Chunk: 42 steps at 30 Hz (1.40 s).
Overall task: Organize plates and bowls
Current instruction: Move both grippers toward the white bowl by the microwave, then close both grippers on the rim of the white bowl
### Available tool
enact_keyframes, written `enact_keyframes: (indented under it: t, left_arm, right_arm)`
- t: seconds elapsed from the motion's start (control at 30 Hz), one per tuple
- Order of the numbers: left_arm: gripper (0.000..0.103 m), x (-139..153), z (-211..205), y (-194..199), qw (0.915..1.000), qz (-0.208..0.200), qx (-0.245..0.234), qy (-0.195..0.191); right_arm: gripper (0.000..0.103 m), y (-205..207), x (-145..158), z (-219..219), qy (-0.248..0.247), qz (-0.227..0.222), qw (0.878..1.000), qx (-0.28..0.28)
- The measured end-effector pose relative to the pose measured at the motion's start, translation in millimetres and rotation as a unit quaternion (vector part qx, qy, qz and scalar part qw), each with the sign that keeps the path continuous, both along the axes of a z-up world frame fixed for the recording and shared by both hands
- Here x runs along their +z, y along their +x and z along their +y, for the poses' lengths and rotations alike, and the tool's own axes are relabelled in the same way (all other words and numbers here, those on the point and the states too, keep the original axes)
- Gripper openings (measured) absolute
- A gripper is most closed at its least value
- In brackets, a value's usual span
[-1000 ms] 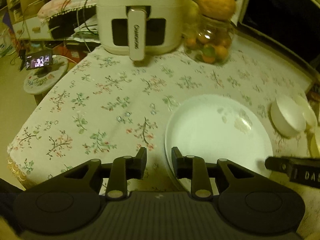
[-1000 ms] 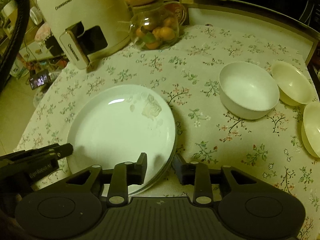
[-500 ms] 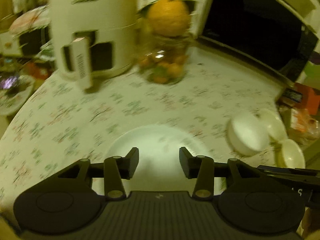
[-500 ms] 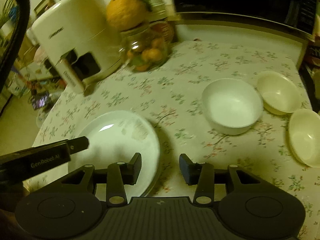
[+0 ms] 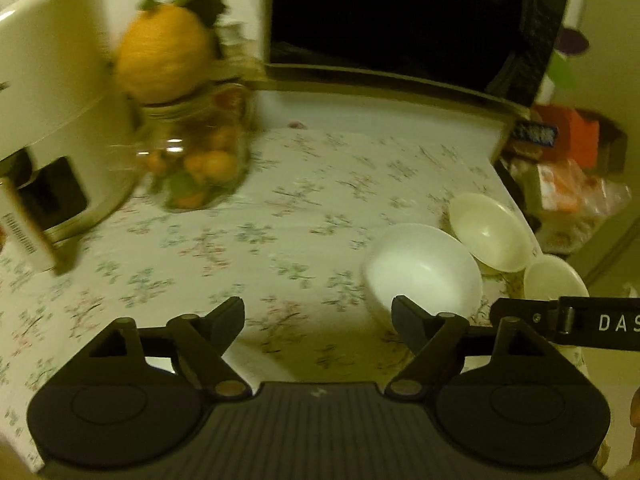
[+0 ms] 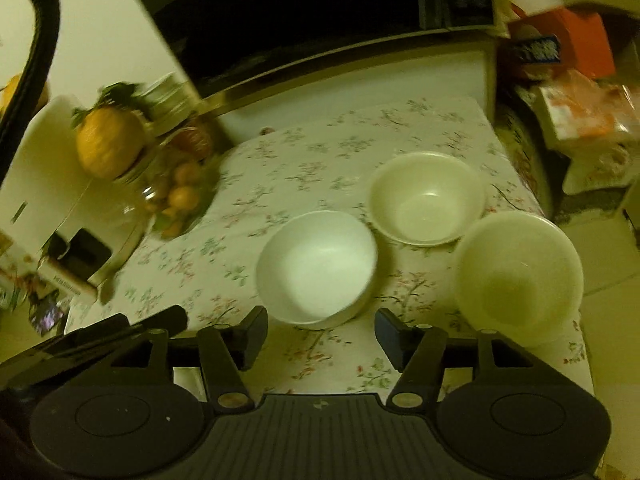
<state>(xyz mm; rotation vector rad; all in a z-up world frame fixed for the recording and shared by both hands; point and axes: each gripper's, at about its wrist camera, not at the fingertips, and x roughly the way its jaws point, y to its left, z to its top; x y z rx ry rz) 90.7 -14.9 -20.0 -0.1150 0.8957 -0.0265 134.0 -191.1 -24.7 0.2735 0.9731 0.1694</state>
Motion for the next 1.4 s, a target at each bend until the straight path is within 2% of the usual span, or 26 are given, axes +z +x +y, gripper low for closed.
enact_keyframes:
  t: [0.23, 0.43, 0.63, 0.9, 1.2, 1.3, 1.33, 1.37, 1.4]
  left_arm:
    - [0.088, -14.2, -18.7, 22.5, 0.9998, -0.001, -0.016, 0.008]
    - [0.088, -29.2, -21.9, 37.1, 0.9996, 0.007, -0.020, 0.020]
    - [0.088, -34.4, -18.3, 48.8, 0.9997, 0.001, -0.021, 0.012]
    - [0.085, -43.0, -16.4, 56.6, 0.9993, 0.001, -0.037, -0.008]
    - [0.051, -50.9, -14.0, 57.6, 0.9992, 0.011, -0.036, -0.014]
    - [0.029, -54.1, -13.6, 58.4, 0.9988, 0.017, -0.042, -0.020]
    - [0.020, -54.8, -13.6, 58.4, 0.9983, 0.020, -0.047, -0.027]
    - [0.012, -54.7, -13.8, 58.2, 0.9978, 0.021, -0.052, -0.036]
    - [0.008, -53.8, -14.5, 57.5, 0.9973, 0.023, -0.055, -0.042]
  right_arm:
    - [0.064, 12.7, -10.7, -9.8, -0.020, 0.015, 0.999, -0.024]
    - [0.065, 23.7, -18.9, -18.5, -0.021, 0.017, 0.999, -0.038]
    - [0.065, 32.0, -29.2, -15.7, -0.032, 0.017, 0.999, -0.041]
    - [0.061, 37.7, -36.0, -10.0, -0.016, 0.011, 0.999, -0.039]
    - [0.040, 42.2, -44.7, -6.0, -0.008, 0.019, 0.999, -0.041]
    - [0.033, 42.9, -45.9, -2.7, -0.015, 0.019, 0.999, -0.037]
    - [0.029, 43.3, -46.9, -2.1, -0.017, 0.020, 0.999, -0.034]
    - [0.019, 43.6, -48.0, -1.0, -0.018, 0.021, 0.999, -0.032]
    - [0.015, 43.7, -48.4, 0.0, -0.014, 0.023, 0.999, -0.028]
